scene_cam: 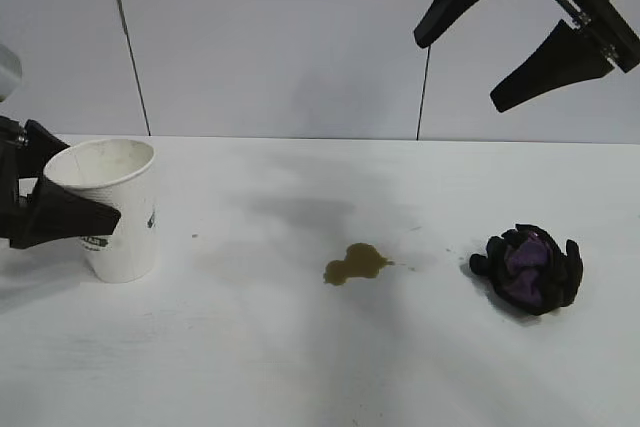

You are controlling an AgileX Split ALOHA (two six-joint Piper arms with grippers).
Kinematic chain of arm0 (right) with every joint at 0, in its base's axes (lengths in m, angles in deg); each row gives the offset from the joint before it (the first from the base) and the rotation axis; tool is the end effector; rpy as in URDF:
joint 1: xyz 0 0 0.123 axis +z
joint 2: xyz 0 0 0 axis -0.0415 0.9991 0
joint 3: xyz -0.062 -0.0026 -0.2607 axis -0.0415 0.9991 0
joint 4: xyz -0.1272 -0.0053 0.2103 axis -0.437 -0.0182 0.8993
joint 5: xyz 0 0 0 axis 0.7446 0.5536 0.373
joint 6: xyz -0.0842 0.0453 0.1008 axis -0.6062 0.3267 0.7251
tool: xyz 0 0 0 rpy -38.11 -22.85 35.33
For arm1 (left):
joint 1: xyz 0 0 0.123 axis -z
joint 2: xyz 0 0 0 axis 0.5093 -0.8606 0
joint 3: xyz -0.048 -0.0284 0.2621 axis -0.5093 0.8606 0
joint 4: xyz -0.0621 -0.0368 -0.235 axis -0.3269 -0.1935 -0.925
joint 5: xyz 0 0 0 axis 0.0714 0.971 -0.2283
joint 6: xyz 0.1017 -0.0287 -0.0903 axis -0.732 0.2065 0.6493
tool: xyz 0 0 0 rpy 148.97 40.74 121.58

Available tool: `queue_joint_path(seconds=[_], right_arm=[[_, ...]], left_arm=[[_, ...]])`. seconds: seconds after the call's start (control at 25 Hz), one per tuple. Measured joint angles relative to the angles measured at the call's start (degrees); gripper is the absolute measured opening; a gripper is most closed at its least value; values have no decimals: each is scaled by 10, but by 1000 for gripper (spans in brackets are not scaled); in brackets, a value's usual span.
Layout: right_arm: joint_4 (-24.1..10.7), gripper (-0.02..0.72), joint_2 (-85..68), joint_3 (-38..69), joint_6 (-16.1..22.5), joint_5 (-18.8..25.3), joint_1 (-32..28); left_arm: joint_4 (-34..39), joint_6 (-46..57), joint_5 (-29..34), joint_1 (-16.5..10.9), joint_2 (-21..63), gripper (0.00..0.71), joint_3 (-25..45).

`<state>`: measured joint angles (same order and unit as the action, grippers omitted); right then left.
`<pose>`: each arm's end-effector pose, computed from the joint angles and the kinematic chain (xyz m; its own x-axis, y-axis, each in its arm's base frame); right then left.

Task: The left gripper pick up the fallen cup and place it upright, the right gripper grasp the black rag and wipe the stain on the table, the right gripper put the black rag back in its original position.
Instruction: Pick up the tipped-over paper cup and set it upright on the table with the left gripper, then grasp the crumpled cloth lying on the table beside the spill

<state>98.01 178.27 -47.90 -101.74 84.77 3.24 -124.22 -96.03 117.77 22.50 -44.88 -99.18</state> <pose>0.3308 0.1097 0.2388 -0.9566 0.0349 -0.2894 -0.1412 0.8133 0.5645 0.3476 -0.0602 0.0761 -0.2103 0.5094 -0.8344 0.8894 0.4541 0.0530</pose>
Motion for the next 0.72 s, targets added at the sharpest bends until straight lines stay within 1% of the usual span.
queue_joint_path(seconds=[0.2,0.32,0.44,0.52,0.64,0.72], right_arm=[[0,557,0,0,0,0,0],[0,557,0,0,0,0,0],[0,557,0,0,0,0,0],[0,557,0,0,0,0,0],[0,557,0,0,0,0,0],[0,557,0,0,0,-1,0]], left_arm=[[69,96,-47,0,0,693,0],[111,179,-96,0,6,694,0],[157,301,-192,0,40,694,1],[201,415,-278,0,78,694,1],[279,583,-387,0,156,694,1],[324,672,-444,0,207,694,1]])
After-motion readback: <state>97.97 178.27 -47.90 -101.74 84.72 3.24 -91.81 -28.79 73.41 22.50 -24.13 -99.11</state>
